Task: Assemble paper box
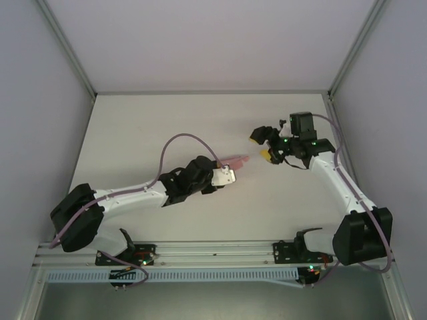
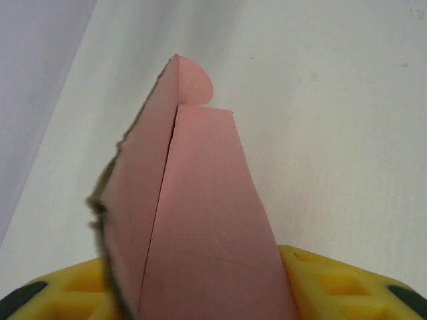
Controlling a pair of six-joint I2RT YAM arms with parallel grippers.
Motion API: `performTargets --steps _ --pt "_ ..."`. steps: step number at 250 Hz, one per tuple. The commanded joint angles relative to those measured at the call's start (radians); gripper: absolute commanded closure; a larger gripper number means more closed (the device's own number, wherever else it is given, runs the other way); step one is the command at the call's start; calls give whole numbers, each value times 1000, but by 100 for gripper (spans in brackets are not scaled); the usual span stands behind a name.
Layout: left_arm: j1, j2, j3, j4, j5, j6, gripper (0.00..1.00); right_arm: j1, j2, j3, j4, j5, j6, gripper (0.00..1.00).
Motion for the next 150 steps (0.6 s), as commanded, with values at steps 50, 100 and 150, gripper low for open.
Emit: performTargets --steps 50,100,150 --pt "137 -45 -40 -80 223 -158 57 -2 -139 -118 293 94 -232 14" --pt "266 -101 -136 39 458 -233 58 -2 -161 -238 505 -21 -401 0" --pt "336 -84 -180 85 562 -246 58 21 3 -166 425 -52 -594 8"
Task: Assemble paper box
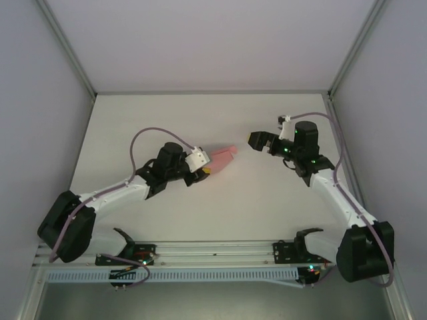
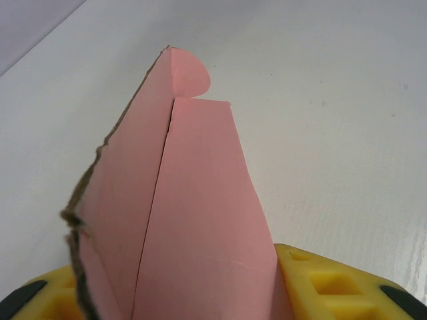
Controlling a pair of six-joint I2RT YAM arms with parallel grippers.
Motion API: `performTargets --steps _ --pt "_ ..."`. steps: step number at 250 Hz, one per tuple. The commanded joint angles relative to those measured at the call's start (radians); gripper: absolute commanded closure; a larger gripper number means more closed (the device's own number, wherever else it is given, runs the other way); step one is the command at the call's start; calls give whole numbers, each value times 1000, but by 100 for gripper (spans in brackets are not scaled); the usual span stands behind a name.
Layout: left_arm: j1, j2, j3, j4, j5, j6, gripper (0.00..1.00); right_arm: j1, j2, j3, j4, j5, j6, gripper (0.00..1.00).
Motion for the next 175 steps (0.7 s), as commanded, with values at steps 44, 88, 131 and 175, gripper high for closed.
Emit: performTargets --steps 44,88,131,175 --pt "29 102 -14 -48 122 -31 59 145 271 255 -310 65 -476 24" --pt "30 163 19 -66 122 -29 59 176 423 385 -478 131 -590 37" --pt "30 199 34 -78 111 -21 59 175 455 396 -490 217 -615 42" --pt "31 238 57 -95 100 -20 59 175 481 412 -492 252 -635 53"
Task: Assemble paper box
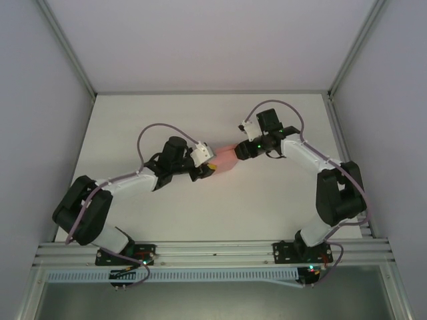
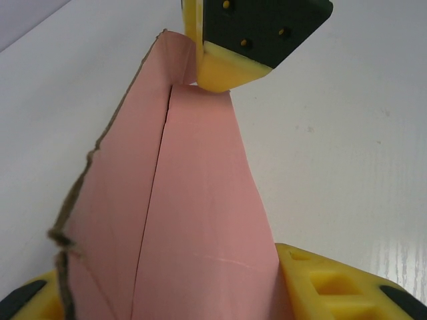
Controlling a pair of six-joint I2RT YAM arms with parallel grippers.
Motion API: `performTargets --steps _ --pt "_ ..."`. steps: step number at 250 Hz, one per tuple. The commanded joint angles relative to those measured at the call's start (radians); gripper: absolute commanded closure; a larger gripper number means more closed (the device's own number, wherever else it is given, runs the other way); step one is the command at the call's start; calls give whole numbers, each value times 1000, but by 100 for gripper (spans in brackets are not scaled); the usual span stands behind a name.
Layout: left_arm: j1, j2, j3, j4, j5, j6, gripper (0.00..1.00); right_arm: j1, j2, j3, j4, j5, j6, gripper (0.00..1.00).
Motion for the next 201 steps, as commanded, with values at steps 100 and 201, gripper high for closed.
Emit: performTargets --steps 100,201 --pt "0 88 22 -233 -38 -4 59 -5 42 103 -66 77 -70 64" --pt "-5 153 114 -366 -148 17 58 -2 28 182 -219 -20 57 100"
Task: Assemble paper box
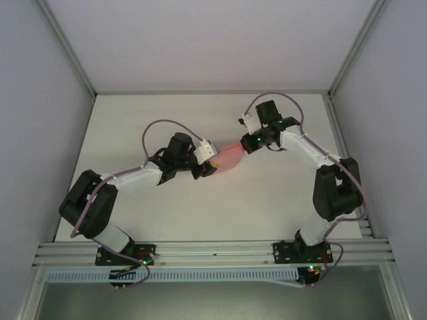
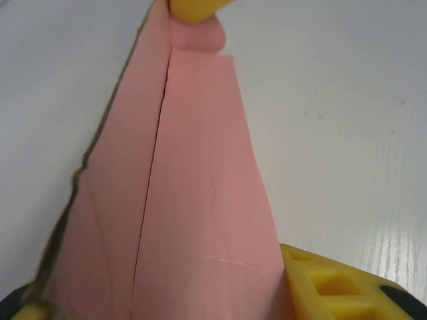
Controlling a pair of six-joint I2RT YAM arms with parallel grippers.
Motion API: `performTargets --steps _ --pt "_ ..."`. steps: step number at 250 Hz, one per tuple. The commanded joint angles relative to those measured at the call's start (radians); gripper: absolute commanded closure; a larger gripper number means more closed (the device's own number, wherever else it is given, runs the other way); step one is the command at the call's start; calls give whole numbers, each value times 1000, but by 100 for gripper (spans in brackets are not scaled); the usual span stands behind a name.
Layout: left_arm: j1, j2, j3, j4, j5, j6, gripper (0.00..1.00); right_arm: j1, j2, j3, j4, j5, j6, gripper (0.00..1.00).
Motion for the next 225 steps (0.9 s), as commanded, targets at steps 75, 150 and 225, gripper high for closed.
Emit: performTargets --steps 75,150,225 --pt "-2 122 64 -265 -130 23 58 3 -7 3 -138 -29 144 100" --pt "-1 109 82 -264 -148 8 48 16 -58 -205 61 121 98 100" --pt "-10 49 106 -275 -133 -42 16 65 -98 -239 99 207 169 100"
